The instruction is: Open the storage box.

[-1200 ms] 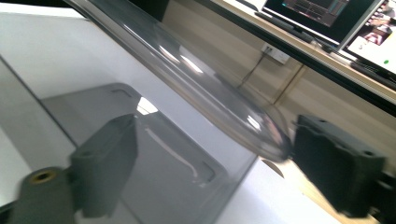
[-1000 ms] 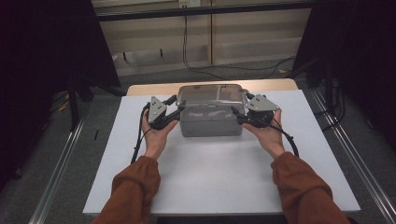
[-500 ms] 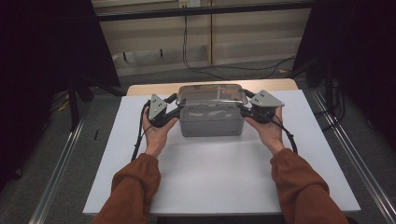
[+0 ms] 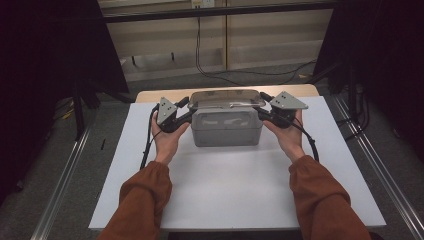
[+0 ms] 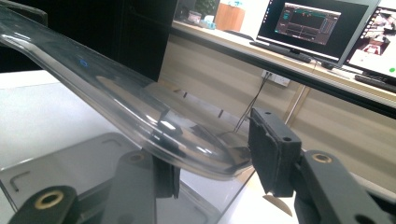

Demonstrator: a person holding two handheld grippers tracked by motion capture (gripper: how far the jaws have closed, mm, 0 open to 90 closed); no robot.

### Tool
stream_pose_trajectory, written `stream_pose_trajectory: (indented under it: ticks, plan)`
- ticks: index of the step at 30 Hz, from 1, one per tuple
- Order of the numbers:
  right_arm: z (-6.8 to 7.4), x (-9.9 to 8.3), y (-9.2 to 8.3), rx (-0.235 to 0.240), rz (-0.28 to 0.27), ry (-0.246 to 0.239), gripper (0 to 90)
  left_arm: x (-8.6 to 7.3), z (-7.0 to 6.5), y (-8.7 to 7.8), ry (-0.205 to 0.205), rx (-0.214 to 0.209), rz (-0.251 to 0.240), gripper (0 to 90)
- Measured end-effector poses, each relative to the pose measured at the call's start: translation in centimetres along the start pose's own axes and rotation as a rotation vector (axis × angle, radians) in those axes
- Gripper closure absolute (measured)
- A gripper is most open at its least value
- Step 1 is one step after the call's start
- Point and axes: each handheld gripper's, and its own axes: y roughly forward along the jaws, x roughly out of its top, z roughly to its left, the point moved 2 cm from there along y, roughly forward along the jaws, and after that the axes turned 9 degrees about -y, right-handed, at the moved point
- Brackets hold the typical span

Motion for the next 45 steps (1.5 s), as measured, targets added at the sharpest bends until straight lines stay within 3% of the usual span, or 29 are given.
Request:
stream_pose_trajectory:
  ticks: [14,21,28,35,45]
  plan:
    - [-0.7,0.5,0.4,0.012,-0.027,0.019,56.5,0.9,0.7,0.9,0.032,0.025,0.001,45.7]
    - [-1.2,1.0,0.6,0.017,-0.027,0.023,57.5,1.3,1.3,1.6,0.046,0.039,0.009,45.4]
    - [-1.6,1.3,0.9,0.017,-0.037,0.035,58.2,1.5,1.6,2.3,0.073,0.042,-0.002,49.3]
    - [-1.9,1.4,1.1,0.015,-0.051,0.047,58.3,1.6,1.6,3.0,0.079,0.015,0.001,52.7]
    - [-2.2,1.3,1.2,0.007,-0.061,0.053,59.7,1.5,1.6,3.8,0.087,0.022,0.012,61.3]
